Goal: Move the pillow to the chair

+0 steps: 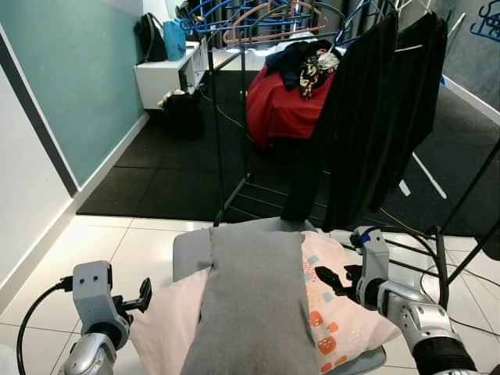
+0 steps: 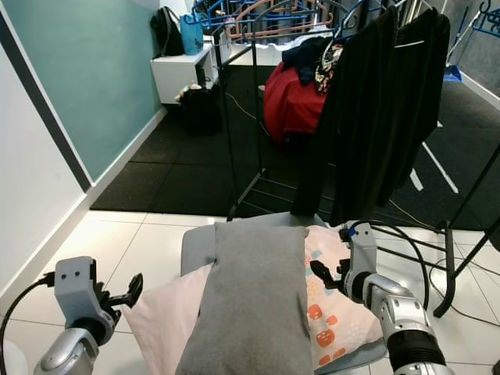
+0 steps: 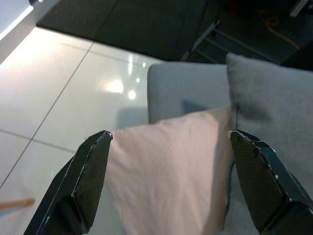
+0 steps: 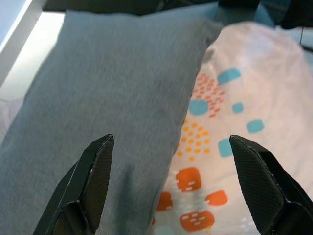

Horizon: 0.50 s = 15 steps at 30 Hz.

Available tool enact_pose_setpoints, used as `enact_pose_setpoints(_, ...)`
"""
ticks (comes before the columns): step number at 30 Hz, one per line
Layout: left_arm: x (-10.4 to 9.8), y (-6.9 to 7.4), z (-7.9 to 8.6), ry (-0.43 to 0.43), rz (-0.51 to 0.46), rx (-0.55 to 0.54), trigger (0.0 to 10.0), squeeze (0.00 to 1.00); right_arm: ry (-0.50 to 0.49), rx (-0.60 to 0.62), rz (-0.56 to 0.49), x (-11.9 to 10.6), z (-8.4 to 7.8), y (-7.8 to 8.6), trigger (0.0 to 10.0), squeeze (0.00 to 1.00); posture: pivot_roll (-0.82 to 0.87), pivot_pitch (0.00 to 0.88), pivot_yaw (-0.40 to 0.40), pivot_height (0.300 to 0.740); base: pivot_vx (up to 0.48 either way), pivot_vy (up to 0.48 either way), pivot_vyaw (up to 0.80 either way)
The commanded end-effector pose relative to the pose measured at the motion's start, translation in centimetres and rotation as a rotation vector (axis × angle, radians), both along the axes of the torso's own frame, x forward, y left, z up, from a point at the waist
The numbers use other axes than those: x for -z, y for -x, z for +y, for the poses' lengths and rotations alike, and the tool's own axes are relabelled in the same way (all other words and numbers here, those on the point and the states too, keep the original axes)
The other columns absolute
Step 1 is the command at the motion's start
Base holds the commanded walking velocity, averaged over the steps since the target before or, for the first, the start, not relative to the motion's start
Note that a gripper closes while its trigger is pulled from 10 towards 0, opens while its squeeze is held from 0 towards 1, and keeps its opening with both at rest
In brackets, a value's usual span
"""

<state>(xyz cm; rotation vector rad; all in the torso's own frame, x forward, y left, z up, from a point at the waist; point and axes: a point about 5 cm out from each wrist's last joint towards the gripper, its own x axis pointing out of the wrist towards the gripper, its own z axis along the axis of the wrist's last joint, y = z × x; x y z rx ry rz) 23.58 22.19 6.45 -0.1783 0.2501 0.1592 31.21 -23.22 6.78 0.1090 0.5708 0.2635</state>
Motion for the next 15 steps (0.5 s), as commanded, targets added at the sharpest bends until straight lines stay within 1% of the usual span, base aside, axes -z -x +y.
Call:
enact_pose_setpoints(1, 0.54, 0.38, 0.57, -0.008, 0.037, -0.015, 10.0, 0.00, 0.004, 0.003, 0.027, 0.27, -0.10, 0.03, 10.0, 0.00, -0.19, 0.060, -0.005, 0.740, -0.480, 0.000, 0.00)
enact_pose_setpoints(8, 0.65, 0.50, 0.36, -0.003, 0.041, -0.011, 10.0, 0.00, 0.011, 0.008, 0.029, 0.26, -0.13, 0.04, 10.0, 0.00, -0.19, 0.062, -0.005, 0.740, -0.412, 0.000, 0.00)
enact_pose_setpoints(13, 0.61, 0.71, 0.21, -0.008, 0.034, -0.007, 10.0, 0.00, 0.016, 0.015, 0.033, 0.33, -0.23, 0.14, 10.0, 0.00, -0.20, 0.069, -0.003, 0.740, 0.000, 0.000, 0.00)
enact_pose_setpoints(15, 0.35, 0.77, 0.00, -0.010, 0.007, 0.007, 10.0, 0.00, 0.017, 0.019, 0.033, 0.33, -0.28, 0.14, 10.0, 0.00, -0.19, 0.070, -0.004, 0.740, 0.000, 0.000, 0.00)
